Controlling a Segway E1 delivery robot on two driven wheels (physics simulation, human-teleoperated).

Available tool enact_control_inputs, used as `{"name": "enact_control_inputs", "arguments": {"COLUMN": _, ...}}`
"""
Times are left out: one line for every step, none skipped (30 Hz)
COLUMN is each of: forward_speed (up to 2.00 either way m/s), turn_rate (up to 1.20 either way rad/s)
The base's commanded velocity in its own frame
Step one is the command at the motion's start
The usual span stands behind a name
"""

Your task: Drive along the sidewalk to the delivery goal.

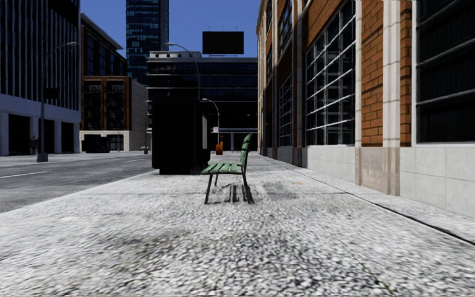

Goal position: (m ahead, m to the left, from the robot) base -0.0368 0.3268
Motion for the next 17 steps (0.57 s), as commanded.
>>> {"name": "enact_control_inputs", "arguments": {"forward_speed": 0.0, "turn_rate": 0.0}}
{"name": "enact_control_inputs", "arguments": {"forward_speed": 0.0, "turn_rate": 0.0}}
{"name": "enact_control_inputs", "arguments": {"forward_speed": 0.0, "turn_rate": 0.0}}
{"name": "enact_control_inputs", "arguments": {"forward_speed": 0.0, "turn_rate": 0.0}}
{"name": "enact_control_inputs", "arguments": {"forward_speed": 0.0, "turn_rate": 0.0}}
{"name": "enact_control_inputs", "arguments": {"forward_speed": 0.0, "turn_rate": 0.0}}
{"name": "enact_control_inputs", "arguments": {"forward_speed": 0.0, "turn_rate": 0.0}}
{"name": "enact_control_inputs", "arguments": {"forward_speed": 0.0, "turn_rate": 0.0}}
{"name": "enact_control_inputs", "arguments": {"forward_speed": 0.0, "turn_rate": 0.0}}
{"name": "enact_control_inputs", "arguments": {"forward_speed": 0.0, "turn_rate": 0.0}}
{"name": "enact_control_inputs", "arguments": {"forward_speed": 0.0, "turn_rate": 0.0}}
{"name": "enact_control_inputs", "arguments": {"forward_speed": 0.0, "turn_rate": 0.0}}
{"name": "enact_control_inputs", "arguments": {"forward_speed": 0.0, "turn_rate": 0.0}}
{"name": "enact_control_inputs", "arguments": {"forward_speed": 0.0, "turn_rate": 0.0}}
{"name": "enact_control_inputs", "arguments": {"forward_speed": 0.0, "turn_rate": 0.0}}
{"name": "enact_control_inputs", "arguments": {"forward_speed": 0.0, "turn_rate": 0.0}}
{"name": "enact_control_inputs", "arguments": {"forward_speed": 0.0, "turn_rate": 0.0}}
